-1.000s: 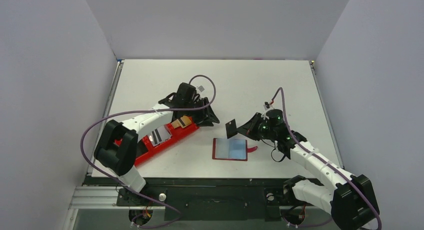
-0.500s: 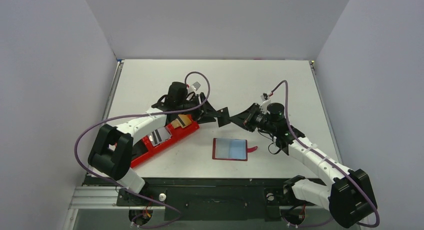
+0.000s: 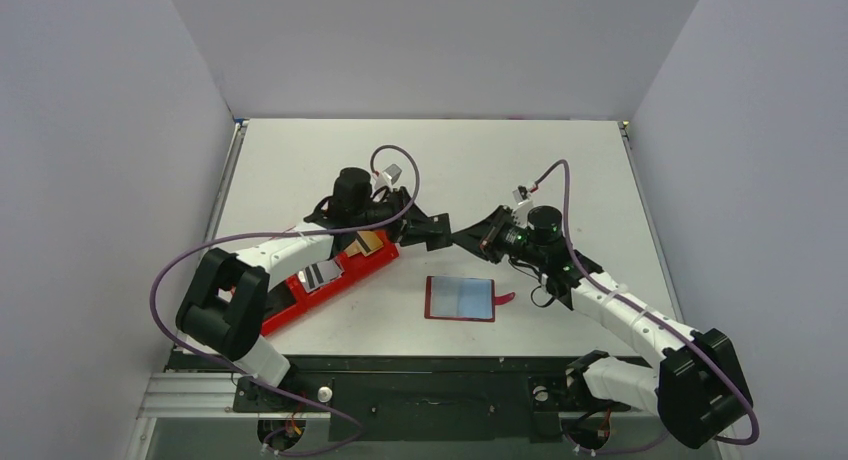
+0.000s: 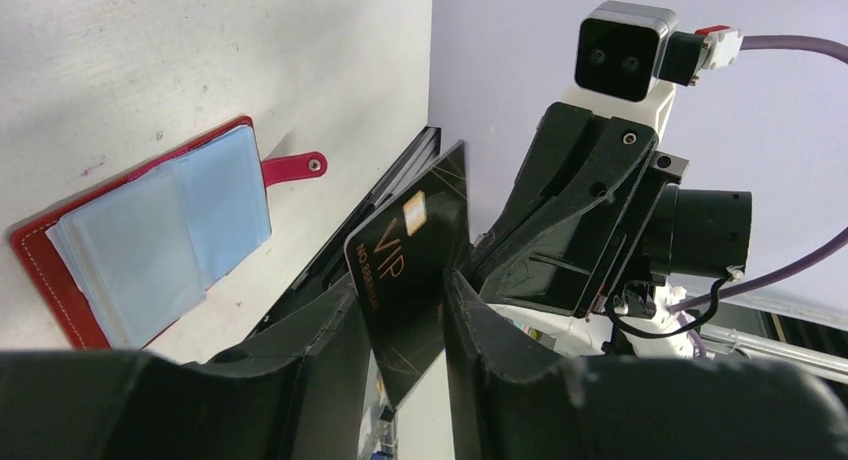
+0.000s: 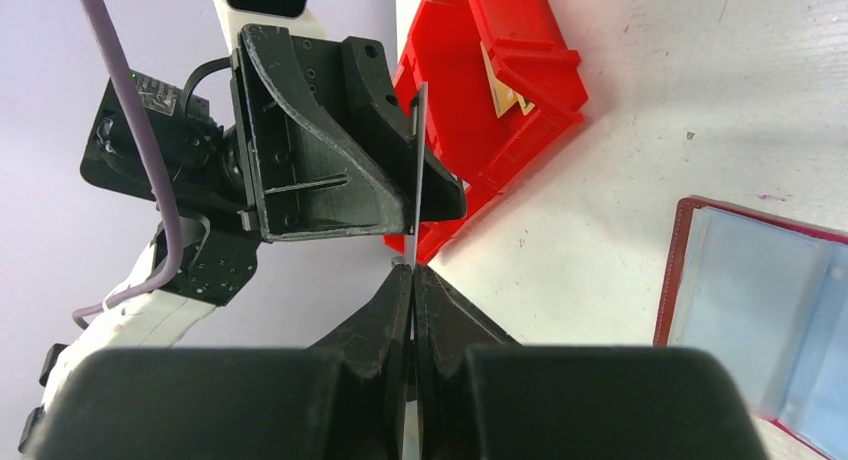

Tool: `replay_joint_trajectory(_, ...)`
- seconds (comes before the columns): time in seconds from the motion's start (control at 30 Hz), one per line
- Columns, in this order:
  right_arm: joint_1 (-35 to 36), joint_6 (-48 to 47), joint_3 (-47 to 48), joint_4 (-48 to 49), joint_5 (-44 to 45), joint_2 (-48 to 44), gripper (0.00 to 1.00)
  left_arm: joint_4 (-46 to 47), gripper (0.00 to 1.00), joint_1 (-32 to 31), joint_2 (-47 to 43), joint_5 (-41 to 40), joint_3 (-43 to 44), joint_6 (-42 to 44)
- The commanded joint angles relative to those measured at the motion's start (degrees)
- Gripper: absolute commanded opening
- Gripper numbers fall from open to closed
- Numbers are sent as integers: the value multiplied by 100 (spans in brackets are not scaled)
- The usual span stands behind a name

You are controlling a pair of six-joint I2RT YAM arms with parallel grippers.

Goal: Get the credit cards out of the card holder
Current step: Place the credit card in the storage box.

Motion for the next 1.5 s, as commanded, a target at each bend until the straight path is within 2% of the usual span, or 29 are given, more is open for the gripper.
replay_joint_trajectory(0.0, 76, 10, 77, 325, 4, 43, 0, 552, 19, 21, -176, 127, -34, -150)
replay_joint_trajectory(0.03, 81, -17, 81, 283, 18, 43, 0, 557, 15, 21, -186, 110, -53, -153)
replay_joint_trajectory(0.07, 101, -94, 98, 173, 66, 46, 0, 557, 5, 21, -216, 102, -68, -153)
replay_joint_trajectory(0.13, 151, -287, 180, -115, 160, 71, 0, 541, 0, 19, -268, 60, -107, -126)
replay_joint_trajectory(0.17, 176, -363, 225, -228, 188, 79, 10, 492, 0, 21, -294, 10, -124, -72)
replay_joint_trajectory(0.2, 236, -532, 362, -468, 267, 110, 16, 353, 0, 17, -344, -64, -130, -29)
replay_joint_trajectory(0.23, 271, -626, 451, -584, 312, 112, 28, 236, 0, 18, -380, -109, -124, 113)
replay_joint_trajectory(0.3, 378, -919, 624, -948, 540, 111, 42, -258, 0, 25, -505, -288, -72, 391)
replay_joint_trajectory(0.4, 462, -1335, 809, -1681, 898, 104, 53, -1512, 0, 68, -816, -835, 111, 927)
replay_joint_trajectory(0.57, 467, -1804, 1011, -2272, 1310, 155, 59, -2943, 0, 444, -1497, -1482, 200, 1646)
replay_joint_trajectory(0.9, 423, -2461, 1212, -2981, 2402, 137, 65, -6396, 0, 1523, -2598, -3504, 860, 2796)
replay_joint_trajectory(1.0, 395, -2567, 1263, -3051, 2628, 121, 68, -6922, 0, 1805, -2723, -4008, 1023, 2953)
replay_joint_trajectory(1.17, 368, -2730, 1303, -3023, 2752, 86, 70, -7930, 0, 2120, -2853, -5446, 1259, 2985)
replay_joint_trajectory(1.37, 341, -2863, 1329, -3000, 2776, 187, 70, -8376, 0, 2733, -2913, -6205, 1158, 3059)
replay_joint_trajectory(1.47, 316, -2898, 1306, -2992, 2789, 209, 70, -8284, 0, 3045, -2965, -6442, 956, 3143)
